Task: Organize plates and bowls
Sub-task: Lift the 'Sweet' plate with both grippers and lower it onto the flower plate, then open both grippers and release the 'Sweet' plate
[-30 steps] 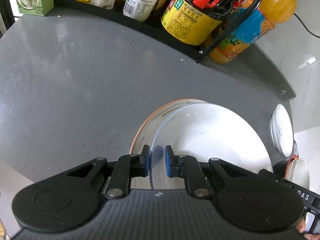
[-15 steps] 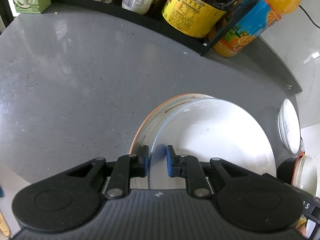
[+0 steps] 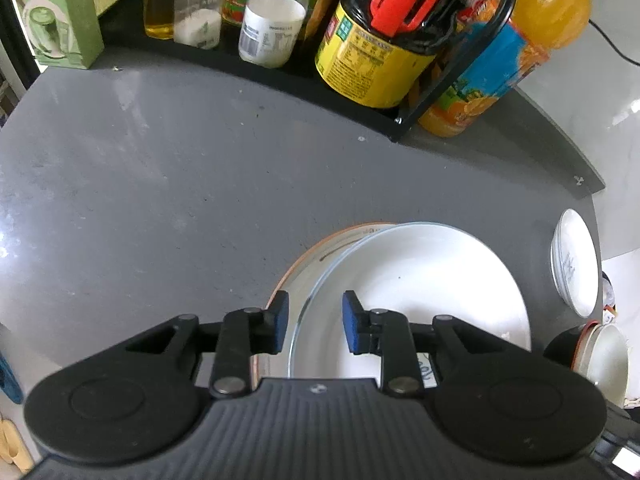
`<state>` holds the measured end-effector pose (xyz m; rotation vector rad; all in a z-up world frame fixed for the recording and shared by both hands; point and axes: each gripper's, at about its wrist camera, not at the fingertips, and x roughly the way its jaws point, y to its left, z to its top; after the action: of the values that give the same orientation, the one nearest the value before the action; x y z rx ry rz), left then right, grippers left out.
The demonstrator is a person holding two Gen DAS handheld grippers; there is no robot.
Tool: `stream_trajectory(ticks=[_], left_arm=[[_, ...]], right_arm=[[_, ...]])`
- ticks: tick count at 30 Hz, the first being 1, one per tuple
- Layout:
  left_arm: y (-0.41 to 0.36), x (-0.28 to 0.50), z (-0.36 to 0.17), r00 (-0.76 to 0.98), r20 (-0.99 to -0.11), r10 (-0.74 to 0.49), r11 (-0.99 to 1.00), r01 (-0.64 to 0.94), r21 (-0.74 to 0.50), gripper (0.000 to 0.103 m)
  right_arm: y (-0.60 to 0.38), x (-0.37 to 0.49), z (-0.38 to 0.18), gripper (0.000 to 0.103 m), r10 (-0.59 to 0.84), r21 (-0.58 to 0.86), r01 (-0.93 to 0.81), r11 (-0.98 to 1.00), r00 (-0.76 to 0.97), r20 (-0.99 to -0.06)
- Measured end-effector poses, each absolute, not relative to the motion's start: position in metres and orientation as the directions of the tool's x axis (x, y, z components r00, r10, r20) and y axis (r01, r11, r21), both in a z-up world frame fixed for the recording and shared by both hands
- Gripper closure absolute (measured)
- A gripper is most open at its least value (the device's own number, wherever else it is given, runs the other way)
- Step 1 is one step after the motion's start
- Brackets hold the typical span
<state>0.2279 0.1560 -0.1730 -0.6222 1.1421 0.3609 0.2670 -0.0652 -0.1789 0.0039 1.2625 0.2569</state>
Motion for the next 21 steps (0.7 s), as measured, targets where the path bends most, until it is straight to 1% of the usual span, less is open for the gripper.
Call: stream_trajectory(ticks=[13, 19, 21], left_arm=[[0.167, 0.196, -0.166, 0.394, -0.918, -0.033, 0.763, -0.583, -0.278, 0.073], [0.167, 0.185, -0.163, 0.401, -0.916, -0.027, 0.773, -0.573, -0.274, 0.061], [0.166, 0.182, -0.161, 0.407, -0.913, -0.022, 0.777, -0.568, -0.272, 0.054]], right_arm=[[-0.051, 0.259, -0.193, 0.088, 0.163, 0.110, -0.206, 0.972, 0.264, -0.951], [-0.052, 0.253, -0.181, 0.086, 0.160, 0.111, -0.178, 0.978, 0.291, -0.943], [-0.054, 0.250, -0.174, 0.084, 0.162, 0.116, -0.166, 0.979, 0.297, -0.941]])
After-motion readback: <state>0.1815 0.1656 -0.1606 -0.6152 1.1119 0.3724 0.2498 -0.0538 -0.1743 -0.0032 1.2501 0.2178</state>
